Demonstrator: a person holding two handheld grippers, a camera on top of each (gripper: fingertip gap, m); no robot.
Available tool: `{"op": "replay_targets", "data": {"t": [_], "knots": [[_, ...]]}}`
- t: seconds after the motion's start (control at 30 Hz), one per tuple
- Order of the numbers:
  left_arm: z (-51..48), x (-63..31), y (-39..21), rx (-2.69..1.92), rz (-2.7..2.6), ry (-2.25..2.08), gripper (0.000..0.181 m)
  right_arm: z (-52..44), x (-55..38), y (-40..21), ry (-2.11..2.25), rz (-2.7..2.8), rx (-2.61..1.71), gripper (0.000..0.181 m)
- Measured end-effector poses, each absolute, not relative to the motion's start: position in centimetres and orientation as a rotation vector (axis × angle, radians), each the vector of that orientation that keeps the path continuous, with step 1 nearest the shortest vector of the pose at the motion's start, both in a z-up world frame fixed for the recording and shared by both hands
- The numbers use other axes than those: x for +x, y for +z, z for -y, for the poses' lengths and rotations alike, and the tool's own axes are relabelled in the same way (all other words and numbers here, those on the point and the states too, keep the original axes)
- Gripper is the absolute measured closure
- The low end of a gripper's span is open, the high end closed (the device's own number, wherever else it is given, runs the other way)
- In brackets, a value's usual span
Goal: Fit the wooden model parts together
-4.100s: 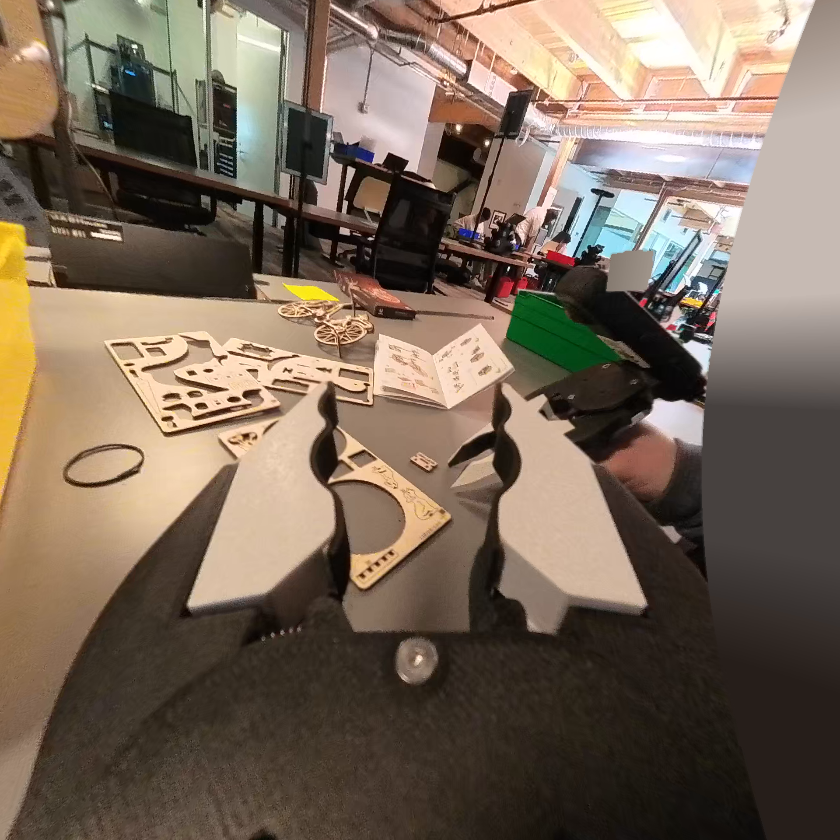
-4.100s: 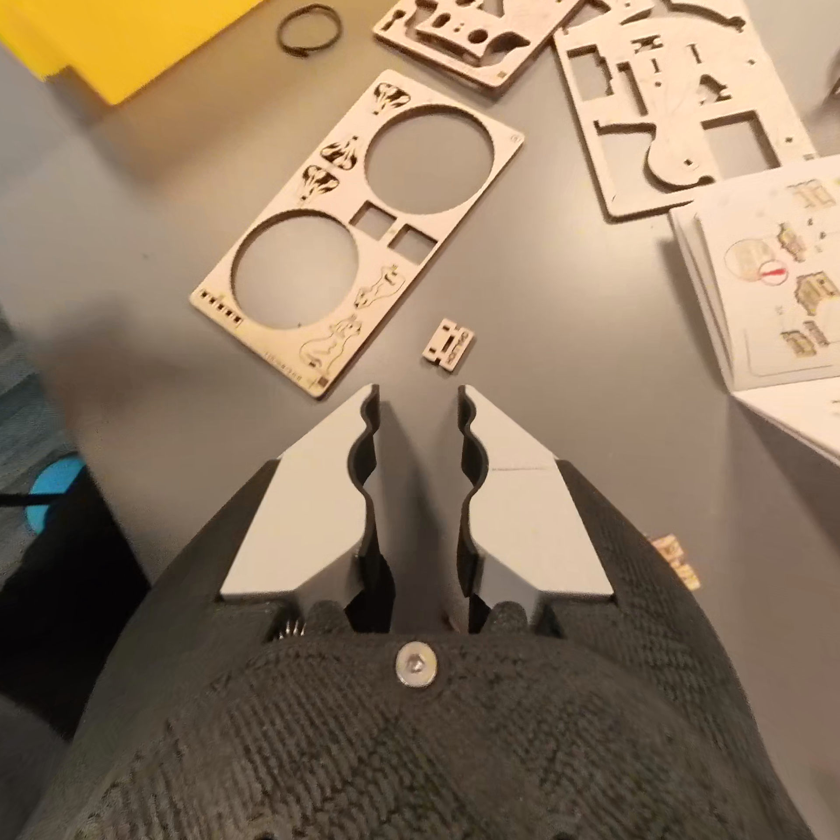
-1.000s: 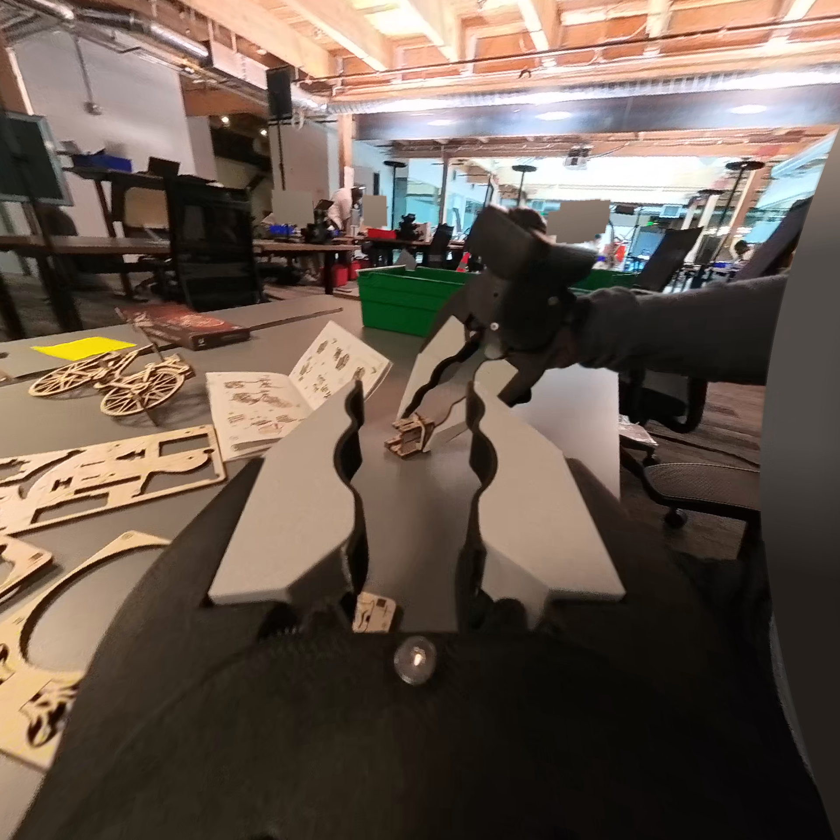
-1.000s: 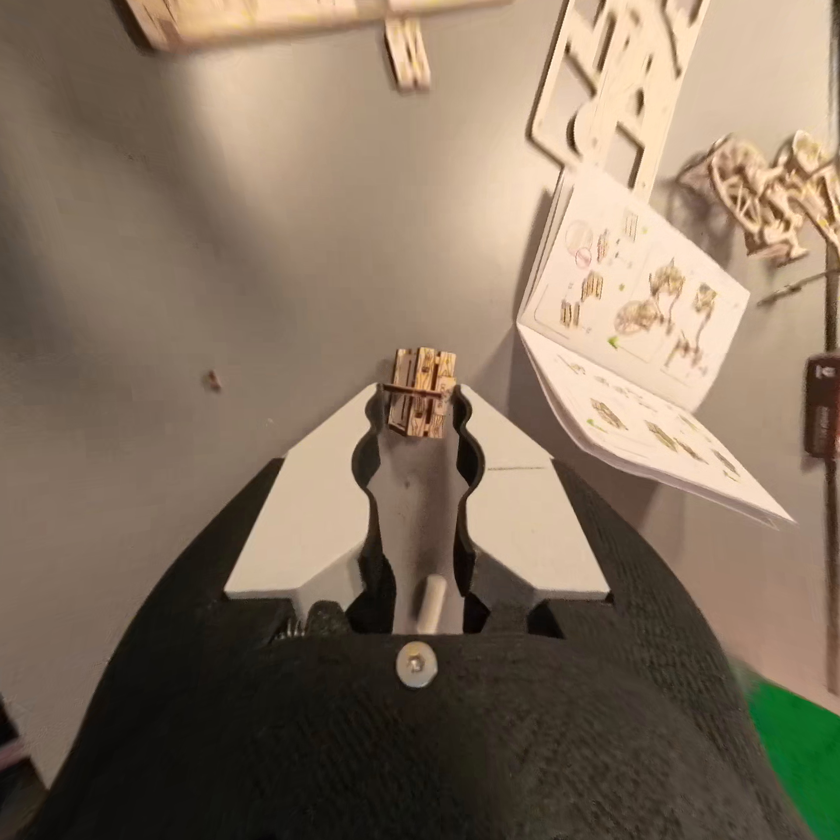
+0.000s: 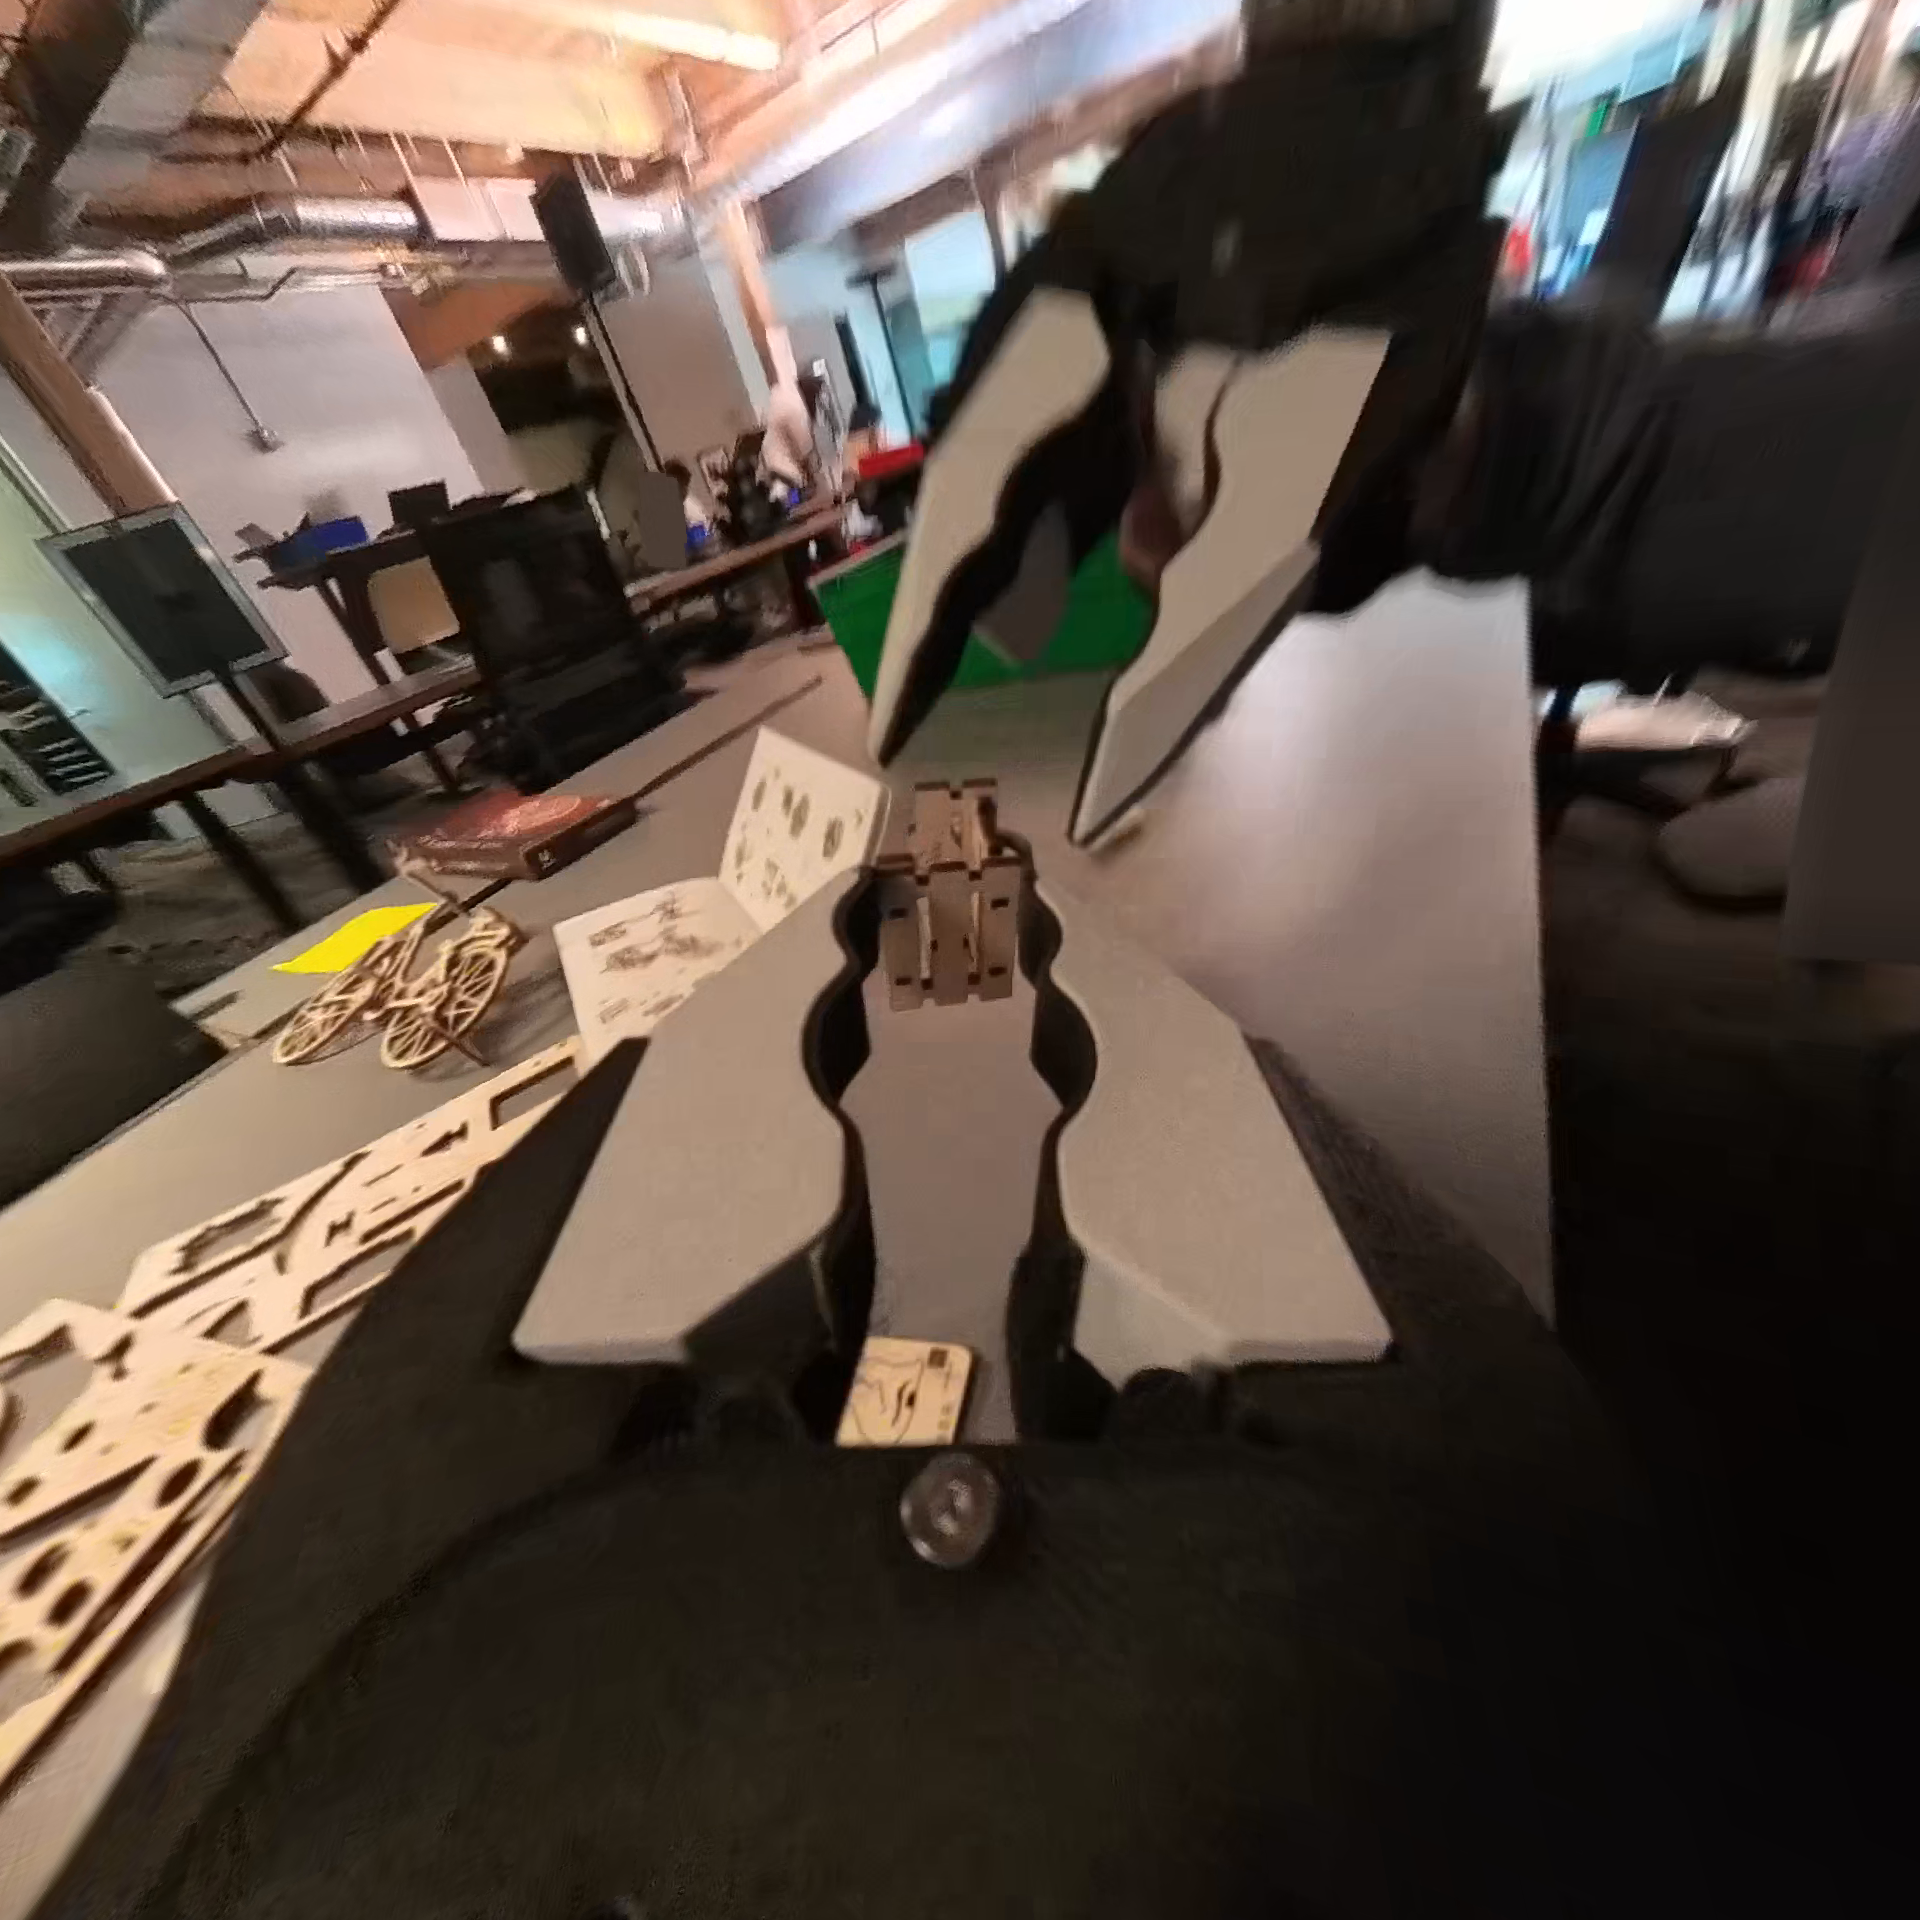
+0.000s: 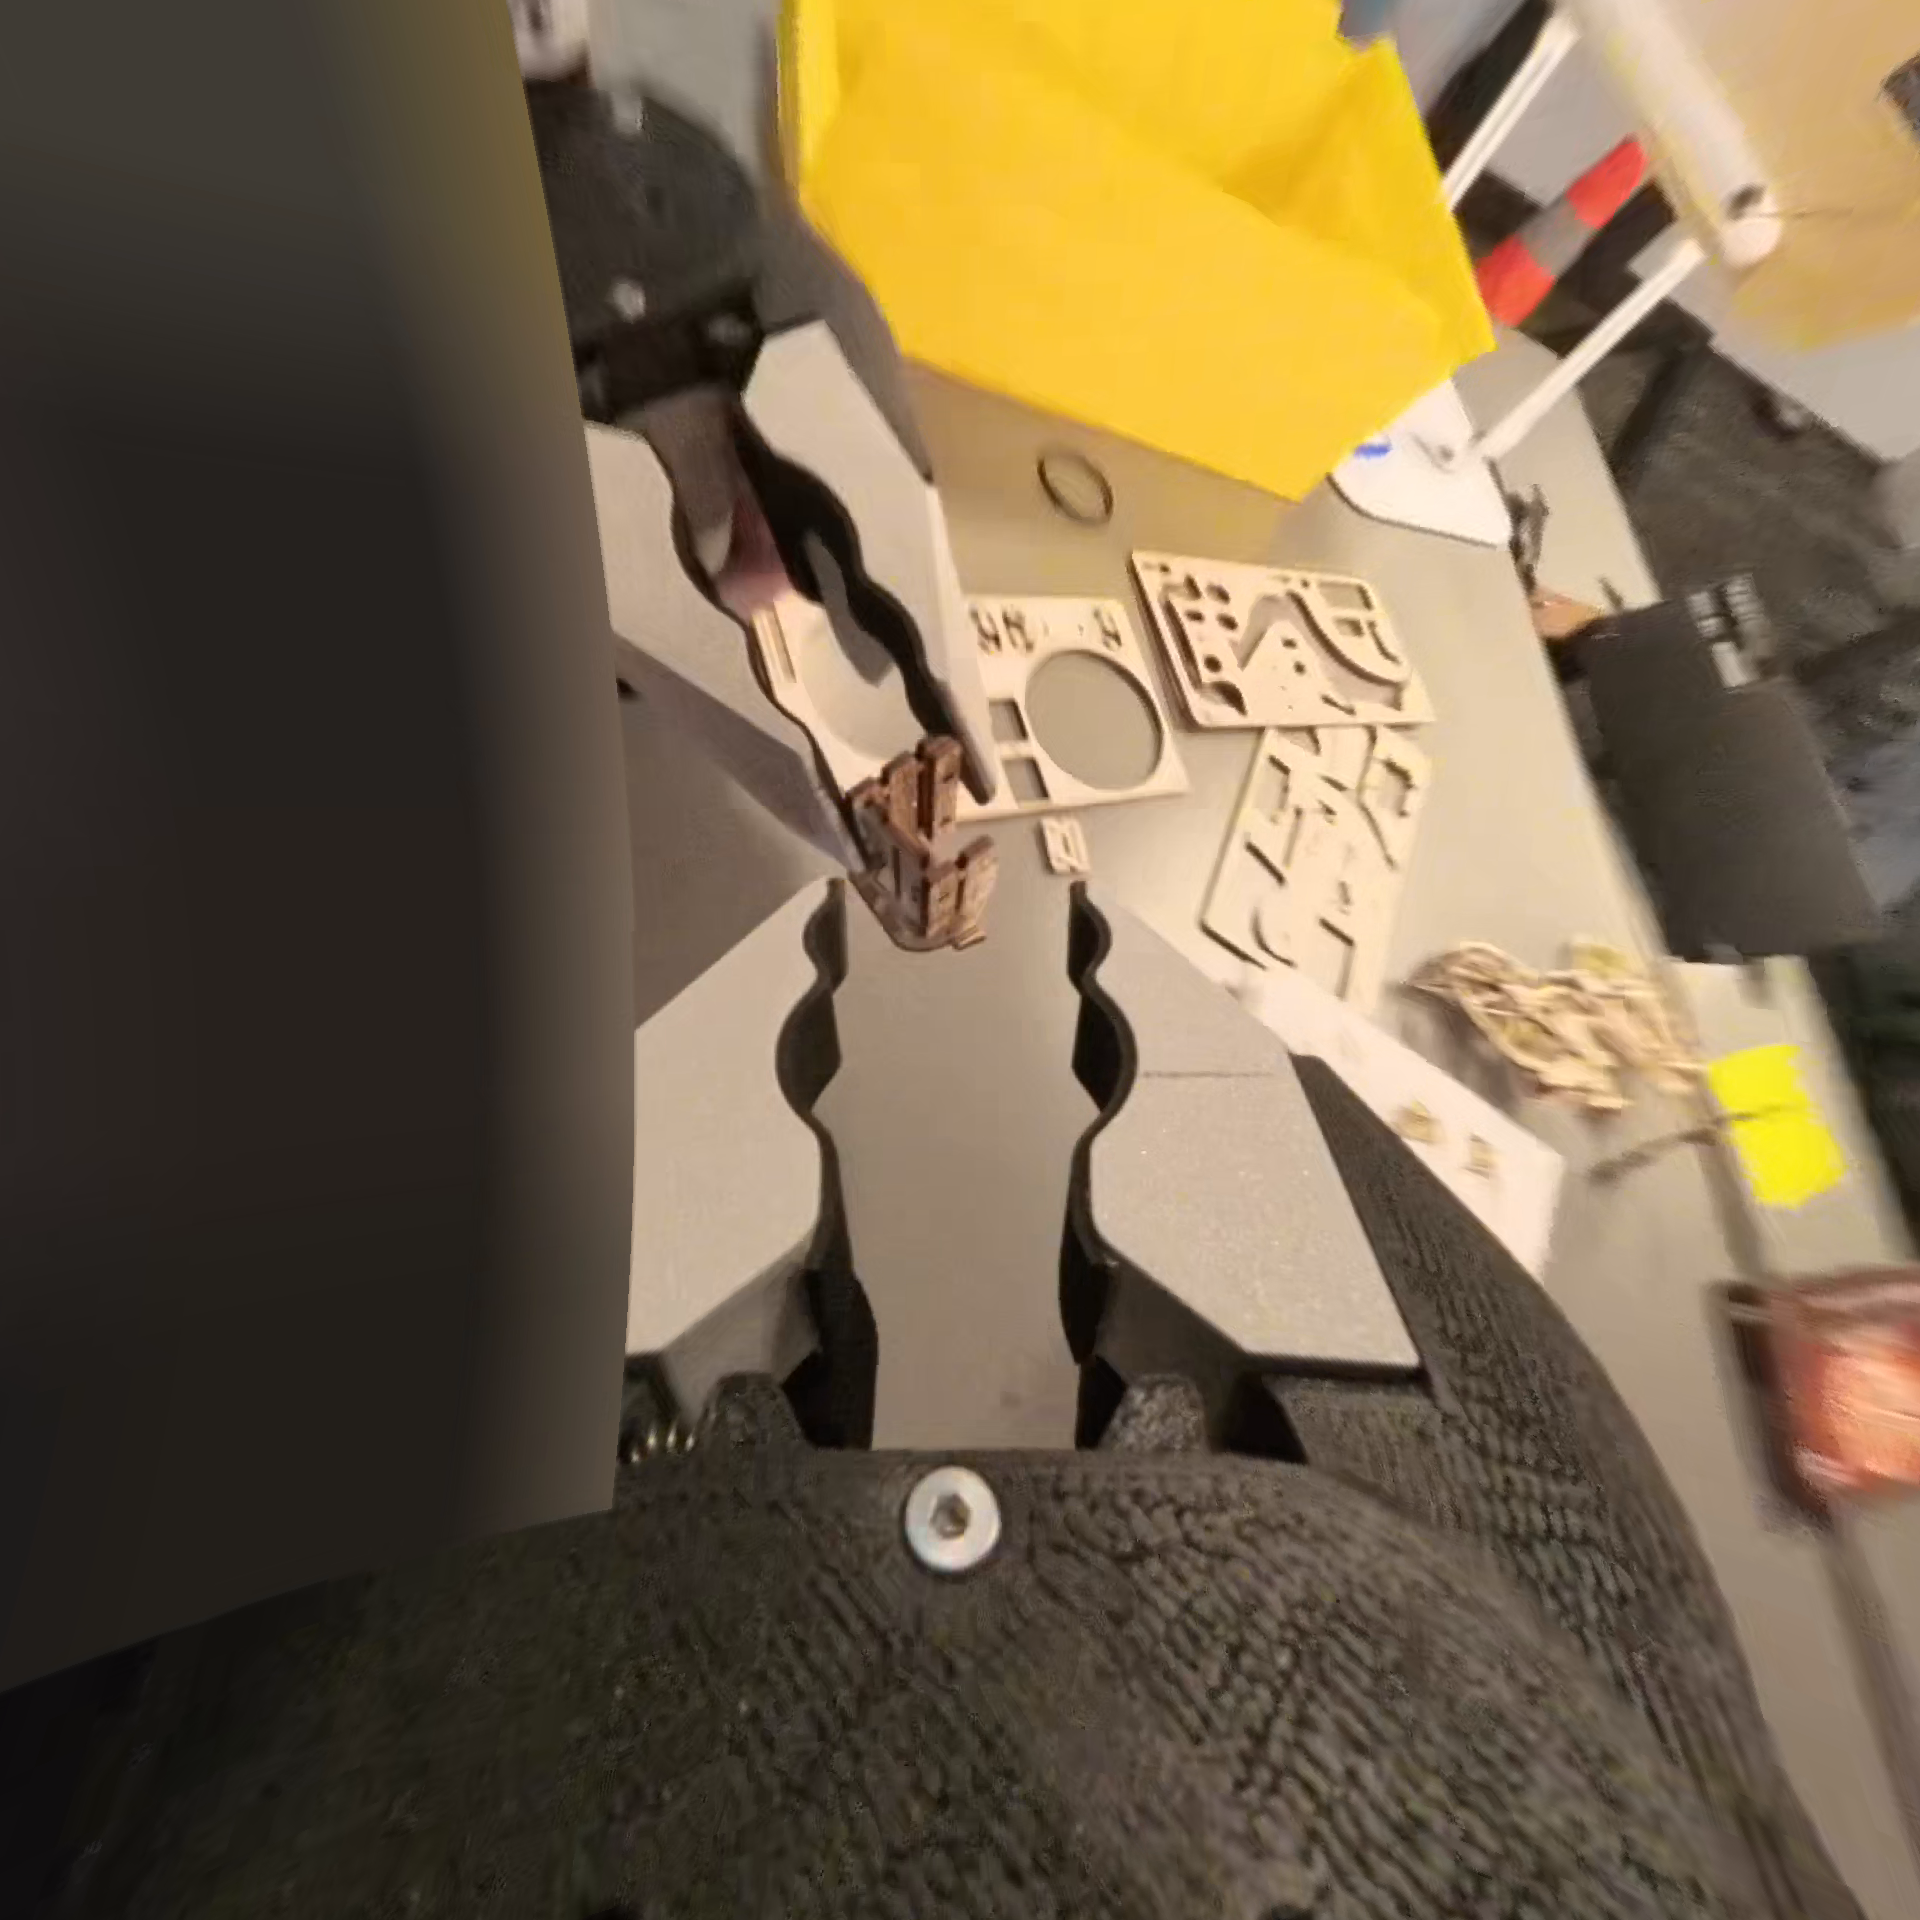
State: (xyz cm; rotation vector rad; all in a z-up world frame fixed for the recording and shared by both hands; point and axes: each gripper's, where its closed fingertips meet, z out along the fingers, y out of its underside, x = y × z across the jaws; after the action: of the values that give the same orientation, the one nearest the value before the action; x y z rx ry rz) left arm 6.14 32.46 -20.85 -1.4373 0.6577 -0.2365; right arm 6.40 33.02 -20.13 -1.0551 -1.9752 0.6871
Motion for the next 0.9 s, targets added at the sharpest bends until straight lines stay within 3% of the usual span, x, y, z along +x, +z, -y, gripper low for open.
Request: {"op": "replay_targets", "data": {"t": [0.13,0.27,0.4,0.47,0.57,0.63,0.67,0.8,0.9], "knots": [[-32.9,7.2,-22.3,-1.484,-0.76,-0.146,0.156,-33.1,7.4,-21.0,0.242,2.156,-0.826,0.156],[-32.6,8.1,-23.0,-1.494,-0.824,-0.163,0.156,-32.2,8.1,-22.5,0.086,2.301,-0.667,0.172],[-32.4,8.6,-23.2,-1.486,-0.855,-0.167,0.156,-32.0,8.5,-23.7,0.007,2.38,-0.633,0.169],[-32.3,8.8,-23.2,-1.482,-0.865,-0.186,0.156,-32.5,8.5,-24.0,-0.069,2.38,-0.605,0.178],[-32.4,8.8,-22.7,-1.459,-0.831,-0.203,0.153,-32.6,8.3,-23.9,-0.029,2.364,-0.627,0.181],[-32.7,8.4,-22.4,-1.473,-0.776,-0.239,0.129,-32.4,8.2,-23.5,0.057,2.347,-0.642,0.181],[-32.7,8.5,-22.5,-1.483,-0.773,-0.263,0.127,-32.3,8.2,-23.3,0.098,2.339,-0.645,0.181],[-32.5,8.9,-22.7,-1.48,-0.81,-0.263,0.132,-31.2,8.1,-22.7,0.242,2.32,-0.621,0.18],[-32.3,9.2,-22.9,-1.465,-0.848,-0.249,0.147,-30.7,8.1,-22.5,0.332,2.31,-0.635,0.18]]}}
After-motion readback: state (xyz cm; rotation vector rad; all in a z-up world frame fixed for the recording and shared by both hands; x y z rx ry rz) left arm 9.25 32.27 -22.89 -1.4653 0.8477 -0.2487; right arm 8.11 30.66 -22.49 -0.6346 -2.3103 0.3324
